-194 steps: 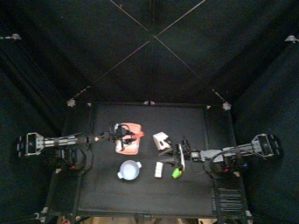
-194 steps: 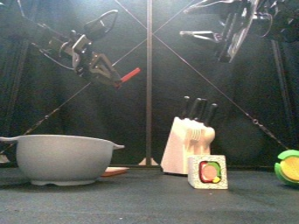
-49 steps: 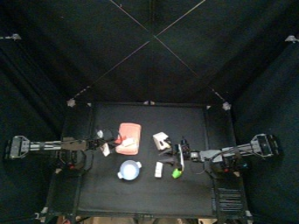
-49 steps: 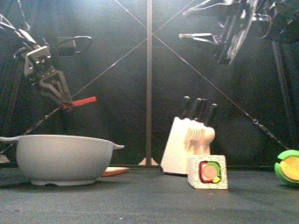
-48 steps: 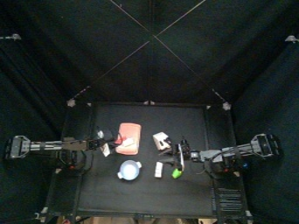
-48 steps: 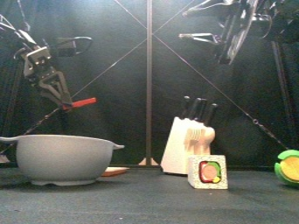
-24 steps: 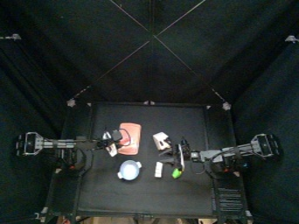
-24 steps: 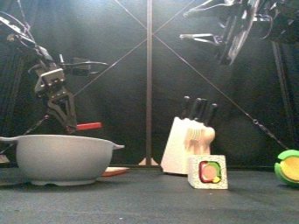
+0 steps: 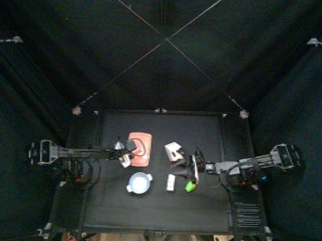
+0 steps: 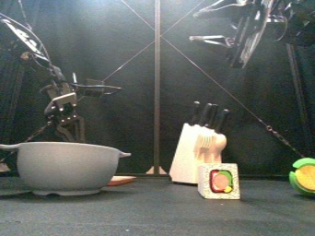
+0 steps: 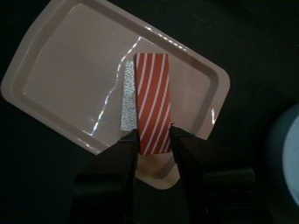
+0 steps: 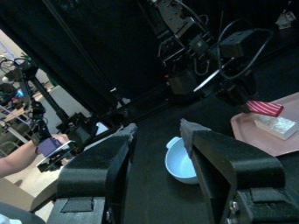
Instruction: Put salmon on rice
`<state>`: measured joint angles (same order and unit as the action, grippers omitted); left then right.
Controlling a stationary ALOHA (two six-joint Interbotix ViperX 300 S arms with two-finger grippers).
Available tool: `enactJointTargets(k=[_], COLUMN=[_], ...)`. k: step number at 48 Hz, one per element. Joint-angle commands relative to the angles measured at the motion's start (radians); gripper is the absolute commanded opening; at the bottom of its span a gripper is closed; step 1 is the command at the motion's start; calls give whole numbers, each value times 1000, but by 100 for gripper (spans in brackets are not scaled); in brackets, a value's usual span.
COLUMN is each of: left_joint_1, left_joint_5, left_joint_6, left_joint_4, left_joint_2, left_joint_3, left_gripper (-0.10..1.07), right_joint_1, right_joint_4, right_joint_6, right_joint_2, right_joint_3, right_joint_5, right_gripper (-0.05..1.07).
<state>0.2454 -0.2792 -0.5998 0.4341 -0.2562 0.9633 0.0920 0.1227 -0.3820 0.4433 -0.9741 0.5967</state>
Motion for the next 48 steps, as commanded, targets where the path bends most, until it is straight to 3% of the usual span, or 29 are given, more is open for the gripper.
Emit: enactJointTargets(k=[1,31,48], left_joint_1=[15,31,31], left_joint_5=[14,37,57], left_joint_6=[0,5,58], left_joint_4=[5,69,69], left_joint_2=[28,77,80], left_joint_3=[-40,-26,-8], left_gripper=[64,64,64], right_joint_1=[2,2,2], right_joint_4=[0,0,-2], right_joint_6=[2,0,0], right_joint_2=[17,17,17], right_joint_3=[8,8,11], right_joint_5=[9,9,9], right_gripper=[82,82,82])
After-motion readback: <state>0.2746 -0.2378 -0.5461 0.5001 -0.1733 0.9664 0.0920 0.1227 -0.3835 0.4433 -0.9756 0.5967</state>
